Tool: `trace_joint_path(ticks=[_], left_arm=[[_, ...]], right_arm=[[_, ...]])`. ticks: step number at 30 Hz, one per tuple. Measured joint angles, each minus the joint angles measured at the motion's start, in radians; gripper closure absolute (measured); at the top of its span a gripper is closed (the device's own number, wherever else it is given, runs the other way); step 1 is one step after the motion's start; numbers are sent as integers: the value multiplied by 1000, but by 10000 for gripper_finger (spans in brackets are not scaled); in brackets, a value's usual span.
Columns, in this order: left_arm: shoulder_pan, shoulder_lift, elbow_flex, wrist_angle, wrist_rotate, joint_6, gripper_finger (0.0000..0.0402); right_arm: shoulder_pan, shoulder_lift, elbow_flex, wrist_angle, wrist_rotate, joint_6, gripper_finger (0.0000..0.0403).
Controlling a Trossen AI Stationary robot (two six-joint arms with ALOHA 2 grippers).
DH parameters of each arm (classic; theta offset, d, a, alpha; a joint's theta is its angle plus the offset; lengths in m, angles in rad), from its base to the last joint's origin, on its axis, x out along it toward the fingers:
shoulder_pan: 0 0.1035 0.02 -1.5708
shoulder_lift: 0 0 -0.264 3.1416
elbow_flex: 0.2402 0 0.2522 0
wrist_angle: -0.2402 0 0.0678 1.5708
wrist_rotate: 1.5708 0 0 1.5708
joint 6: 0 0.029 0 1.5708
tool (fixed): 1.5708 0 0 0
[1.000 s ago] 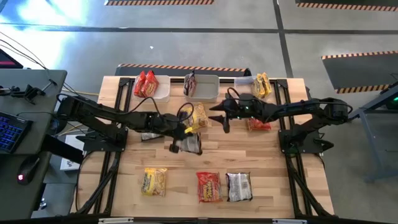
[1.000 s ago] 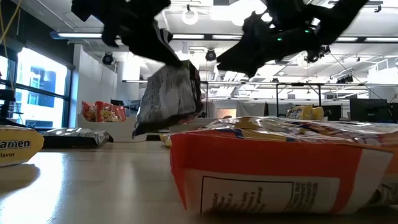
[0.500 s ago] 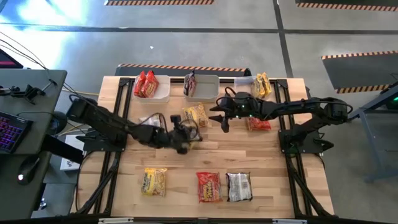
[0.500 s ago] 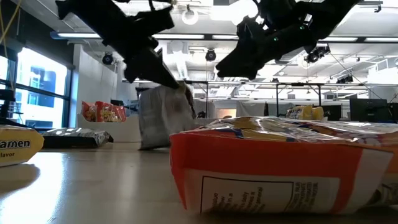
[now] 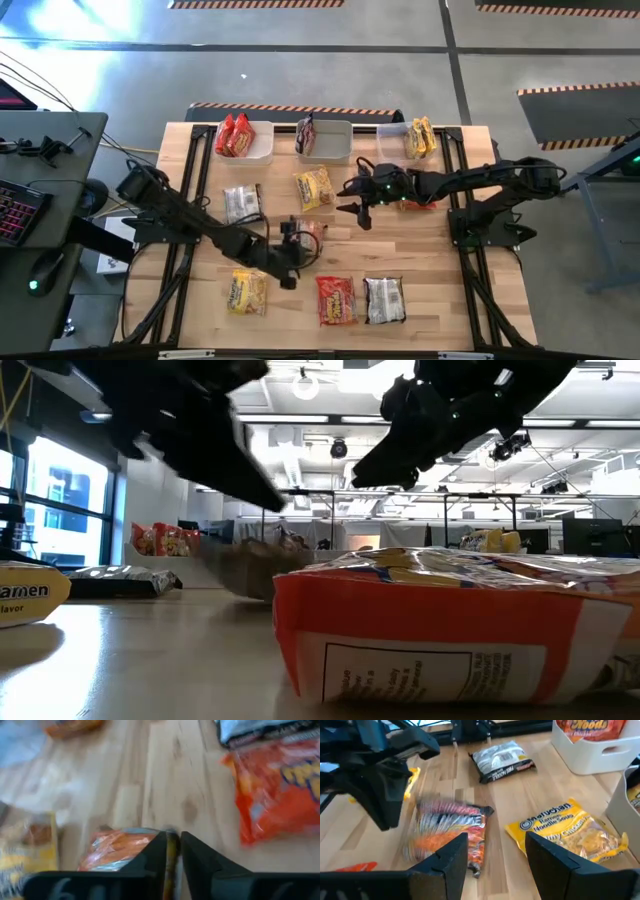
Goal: Sort Maruchan noodles
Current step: Put the black noodle pack into the gray bin
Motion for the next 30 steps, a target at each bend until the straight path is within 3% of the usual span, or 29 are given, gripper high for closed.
trace_joint_path(ticks=[7,16,21,27,30], left_arm=[[-23,-103,4,-60,115,-162,275],[14,-226,-69,-342,186,-764,231],[92,-225,-196,-229,281,-919,226],[198,-223,-328,54,392,-946,226],[238,-221,-364,87,419,-954,226]], right_arm=[[40,5,0,-12,31,36,222],[62,58,0,12,32,78,222],[59,90,0,25,46,73,222],[53,101,0,57,78,51,222],[53,101,0,66,78,37,222]])
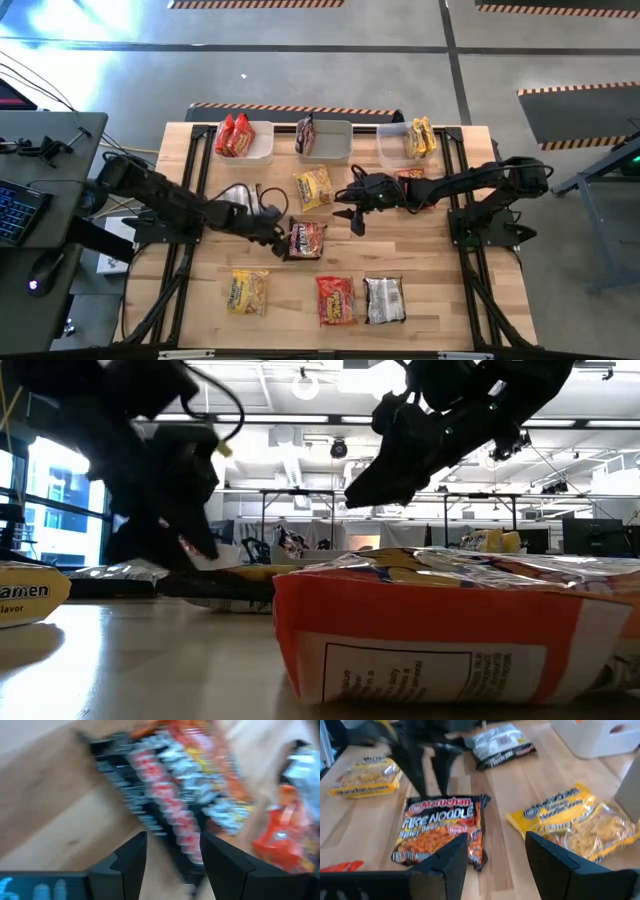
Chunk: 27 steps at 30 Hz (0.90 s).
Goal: Sort Maruchan noodles
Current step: Put the black noodle pack into the gray bin
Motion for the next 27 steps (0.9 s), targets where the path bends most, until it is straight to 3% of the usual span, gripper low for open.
trace_joint_path(ticks=[8,14,19,25,27], left_arm=[[31,1,-56,105,46,9,227],[33,81,-58,212,97,57,249],[48,125,-57,288,122,109,297],[56,110,-57,314,120,259,387],[56,109,-56,330,120,308,396]], right_arm=[[0,0,0,9,-1,-17,222],[0,0,0,9,-1,-19,222],[0,0,0,10,-2,-19,222],[0,1,0,9,-2,-4,222],[-3,15,0,26,-14,14,222]])
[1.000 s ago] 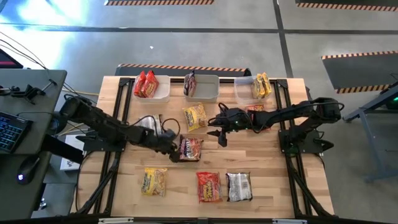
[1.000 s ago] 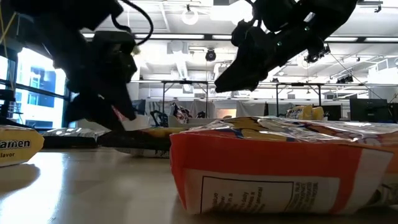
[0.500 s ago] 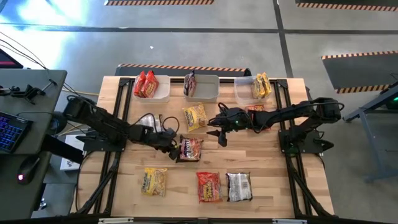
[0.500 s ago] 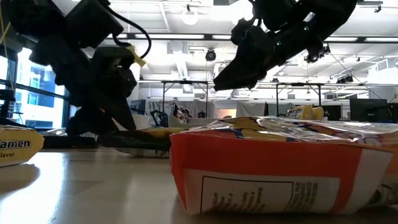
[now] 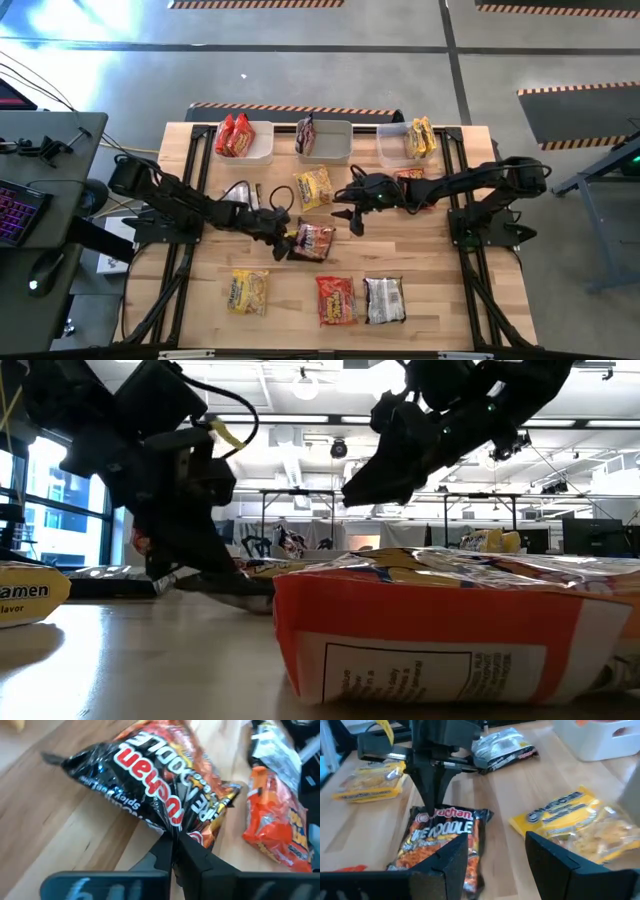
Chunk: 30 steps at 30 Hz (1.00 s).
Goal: Sort Maruchan noodles
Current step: Put the black noodle pack into the gray bin
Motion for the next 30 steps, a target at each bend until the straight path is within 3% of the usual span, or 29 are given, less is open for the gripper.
trace_joint_path(ticks=[7,14,21,30], left_arm=[[-1,-32,37,9,-2,197,400],[-1,-65,74,-28,-5,369,401],[-19,-65,126,-78,-33,473,401],[-50,-65,156,-111,-58,512,401]], right_arm=[[-50,143,0,83,-270,145,191],[-96,310,2,316,-516,245,152],[-117,428,1,535,-650,310,151],[-114,479,1,627,-665,287,151]])
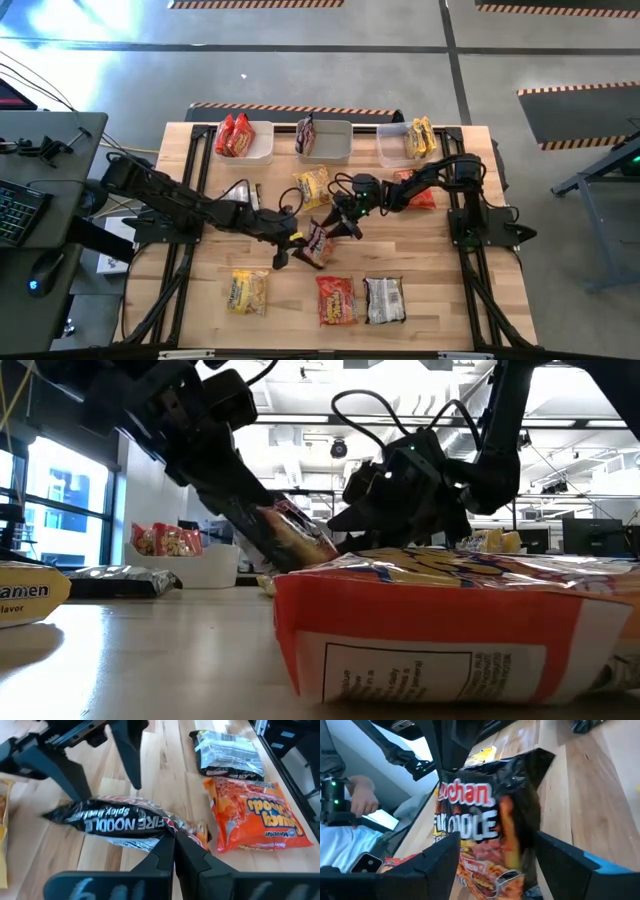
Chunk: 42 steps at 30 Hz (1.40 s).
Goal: Sort Maruchan noodles
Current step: Put the black noodle pack into the gray bin
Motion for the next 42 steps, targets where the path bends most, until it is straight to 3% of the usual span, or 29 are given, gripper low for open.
trace_joint_path(ticks=[7,13,25,35,42], left_arm=[[-28,-11,26,-48,-28,50,401],[-35,-13,32,-41,-53,74,401],[-65,-51,33,-67,-137,66,401],[-65,-53,33,-91,-109,-58,399],[-62,-63,32,-109,-46,-198,352]], right_arm=[[-13,0,1,30,-15,2,151],[40,0,39,8,-26,-39,151],[81,0,66,-53,41,-166,156],[80,0,66,-18,82,-172,258],[82,0,66,5,83,-179,312]])
